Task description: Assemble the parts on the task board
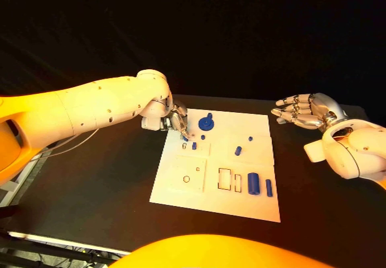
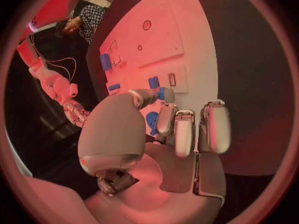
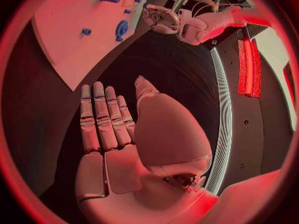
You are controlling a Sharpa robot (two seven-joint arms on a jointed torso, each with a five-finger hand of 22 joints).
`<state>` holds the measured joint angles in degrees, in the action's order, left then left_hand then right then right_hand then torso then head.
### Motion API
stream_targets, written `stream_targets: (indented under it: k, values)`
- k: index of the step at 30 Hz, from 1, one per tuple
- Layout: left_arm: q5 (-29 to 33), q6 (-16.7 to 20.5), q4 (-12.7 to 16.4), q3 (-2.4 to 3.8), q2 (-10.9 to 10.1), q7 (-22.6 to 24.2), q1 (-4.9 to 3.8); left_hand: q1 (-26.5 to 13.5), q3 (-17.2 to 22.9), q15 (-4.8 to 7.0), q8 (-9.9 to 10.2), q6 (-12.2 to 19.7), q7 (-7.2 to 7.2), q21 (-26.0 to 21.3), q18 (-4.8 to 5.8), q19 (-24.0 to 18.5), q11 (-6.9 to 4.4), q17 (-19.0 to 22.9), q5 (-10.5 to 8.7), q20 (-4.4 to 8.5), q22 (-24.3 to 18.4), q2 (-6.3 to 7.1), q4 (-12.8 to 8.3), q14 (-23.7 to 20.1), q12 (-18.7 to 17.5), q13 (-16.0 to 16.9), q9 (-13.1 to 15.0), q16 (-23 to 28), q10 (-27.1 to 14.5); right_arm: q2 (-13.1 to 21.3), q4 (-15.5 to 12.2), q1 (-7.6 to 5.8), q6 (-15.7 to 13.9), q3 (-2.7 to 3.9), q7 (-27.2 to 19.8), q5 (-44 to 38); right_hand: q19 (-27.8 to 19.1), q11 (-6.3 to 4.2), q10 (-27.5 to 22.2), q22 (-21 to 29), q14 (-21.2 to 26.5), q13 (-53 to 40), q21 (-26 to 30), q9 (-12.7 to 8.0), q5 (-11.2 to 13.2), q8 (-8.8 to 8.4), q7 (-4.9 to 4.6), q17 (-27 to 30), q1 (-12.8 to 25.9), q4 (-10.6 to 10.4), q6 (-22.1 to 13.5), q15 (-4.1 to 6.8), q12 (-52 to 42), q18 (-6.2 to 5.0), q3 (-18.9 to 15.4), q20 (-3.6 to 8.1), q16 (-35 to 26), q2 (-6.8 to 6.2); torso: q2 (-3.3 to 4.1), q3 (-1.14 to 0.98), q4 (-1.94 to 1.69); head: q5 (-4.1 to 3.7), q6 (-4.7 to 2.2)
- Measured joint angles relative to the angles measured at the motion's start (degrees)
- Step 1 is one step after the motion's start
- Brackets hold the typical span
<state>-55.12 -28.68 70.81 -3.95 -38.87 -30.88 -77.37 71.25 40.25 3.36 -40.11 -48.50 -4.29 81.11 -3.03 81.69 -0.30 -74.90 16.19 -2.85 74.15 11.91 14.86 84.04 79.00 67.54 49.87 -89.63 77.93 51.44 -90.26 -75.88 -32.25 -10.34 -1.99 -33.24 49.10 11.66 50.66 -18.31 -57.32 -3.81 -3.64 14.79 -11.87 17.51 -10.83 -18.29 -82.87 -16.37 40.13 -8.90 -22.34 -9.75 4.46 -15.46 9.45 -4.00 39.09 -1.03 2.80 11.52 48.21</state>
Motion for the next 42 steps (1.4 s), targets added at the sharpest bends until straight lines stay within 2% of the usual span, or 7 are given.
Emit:
stream_targets:
  k: [10, 26, 42]
  values:
    - [-0.97, -0.62, -0.39, -0.25, 0.74, 0.1, 0.18, -0.3, 0.0, 0.0, 0.01, -0.22, 0.04, 0.0, 0.0, 0.0, 0.0, 0.0, 0.0, 0.0, -0.01, 0.3, 0.0, 0.0, 0.0, 0.09, 0.0, 0.0, 0.0, -0.09, 0.01, 0.02, 0.0, 0.0, 0.0, 0.0, 0.0, 0.0, 0.0, 0.0, 0.0, 0.0, 0.0, 0.0, 0.0, 0.0, 0.0, 0.0, 0.0, 0.0, 0.0, 0.0, 0.0, 0.0, 0.0, 0.0, 0.0, 0.0, 0.06, 0.05, 0.03, -0.03, 0.18]
    - [-2.27, -1.19, -0.64, -0.45, 0.79, 0.3, 0.71, -0.45, 0.0, 0.0, 0.1, -0.41, 0.04, 0.0, 0.0, 0.0, 0.0, 0.0, -0.02, 0.0, -0.02, 0.45, 0.0, 0.0, -0.01, 0.08, -0.03, 0.0, -0.01, -0.08, 0.03, 0.04, 0.04, 0.0, -0.02, 0.0, 0.0, 0.0, 0.0, 0.16, 0.0, -0.01, 0.0, 0.01, 0.0, 0.0, 0.0, 0.08, 0.0, 0.0, 0.0, 0.0, -0.22, 0.0, 0.0, 0.0, 0.0, 0.0, -0.03, -0.03, -0.01, -0.09, 0.34]
    - [-2.77, -1.11, -0.46, -0.52, 0.33, 0.45, 1.76, -0.68, 0.0, 0.0, 0.29, -0.79, 0.21, 0.0, -0.01, 0.0, -0.21, 0.0, 0.19, 0.0, -0.02, 0.68, 0.0, 0.0, -0.01, 0.15, -0.07, 0.0, 0.21, 0.02, 0.03, 0.06, 0.06, 0.0, -0.03, 0.0, 0.01, 0.0, 0.0, 0.16, 0.0, -0.02, 0.0, -0.04, 0.0, 0.0, 0.0, 0.08, 0.0, 0.0, 0.0, 0.0, -0.22, 0.0, 0.0, 0.0, 0.0, 0.0, -0.04, -0.04, -0.03, -0.04, 0.36]
